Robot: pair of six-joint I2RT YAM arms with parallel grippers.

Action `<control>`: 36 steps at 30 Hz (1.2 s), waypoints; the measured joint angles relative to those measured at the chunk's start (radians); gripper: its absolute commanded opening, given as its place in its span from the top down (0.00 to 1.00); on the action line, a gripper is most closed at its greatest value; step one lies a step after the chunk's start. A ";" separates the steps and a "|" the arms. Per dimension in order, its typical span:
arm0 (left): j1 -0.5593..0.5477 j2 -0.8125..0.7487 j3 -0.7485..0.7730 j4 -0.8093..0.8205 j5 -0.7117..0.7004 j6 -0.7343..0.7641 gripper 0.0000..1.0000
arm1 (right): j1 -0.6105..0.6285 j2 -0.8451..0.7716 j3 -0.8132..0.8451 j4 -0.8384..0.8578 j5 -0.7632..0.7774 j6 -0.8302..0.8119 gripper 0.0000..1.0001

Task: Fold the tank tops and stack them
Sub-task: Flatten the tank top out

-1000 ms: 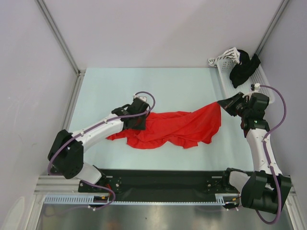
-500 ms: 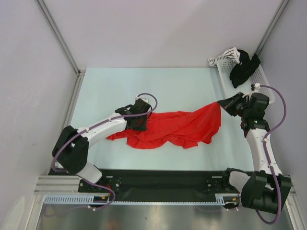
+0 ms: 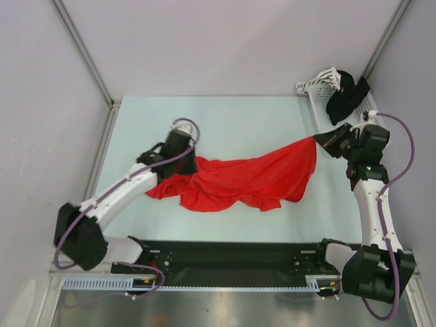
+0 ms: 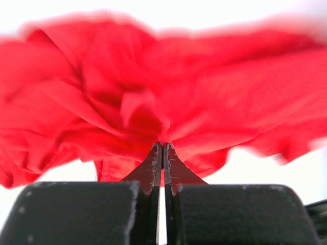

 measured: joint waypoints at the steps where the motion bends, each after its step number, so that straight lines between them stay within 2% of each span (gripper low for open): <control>1: 0.048 -0.048 0.000 0.015 0.032 -0.005 1.00 | -0.002 0.003 0.025 -0.003 -0.001 0.001 1.00; 3: 0.180 -0.175 0.014 0.061 0.097 -0.022 1.00 | -0.005 0.023 0.091 0.014 -0.020 0.001 1.00; 5: 0.236 -0.228 0.050 0.068 0.129 -0.030 1.00 | -0.005 0.046 0.139 0.024 -0.053 0.006 1.00; 9: 0.335 -0.267 0.210 0.066 0.186 -0.047 1.00 | -0.006 0.119 0.304 0.021 -0.099 0.016 1.00; 13: 0.417 -0.280 0.411 0.040 0.220 -0.053 1.00 | -0.013 0.115 0.464 0.012 -0.131 0.019 1.00; 19: 0.436 -0.359 0.724 -0.011 0.188 -0.011 1.00 | -0.032 -0.008 0.646 -0.001 -0.158 -0.002 1.00; 25: 0.436 -0.571 0.919 -0.030 0.094 0.059 1.00 | -0.034 -0.231 0.778 -0.025 -0.132 -0.052 1.00; 28: 0.436 -0.665 1.027 -0.022 0.074 0.077 1.00 | -0.026 -0.303 0.906 -0.033 -0.114 -0.082 1.00; 33: 0.436 -0.710 1.186 -0.008 0.057 0.084 1.00 | 0.027 -0.325 1.181 -0.080 -0.066 -0.138 1.00; 36: 0.436 -0.707 1.208 -0.028 0.050 0.087 1.00 | 0.064 -0.322 1.319 -0.145 -0.039 -0.163 1.00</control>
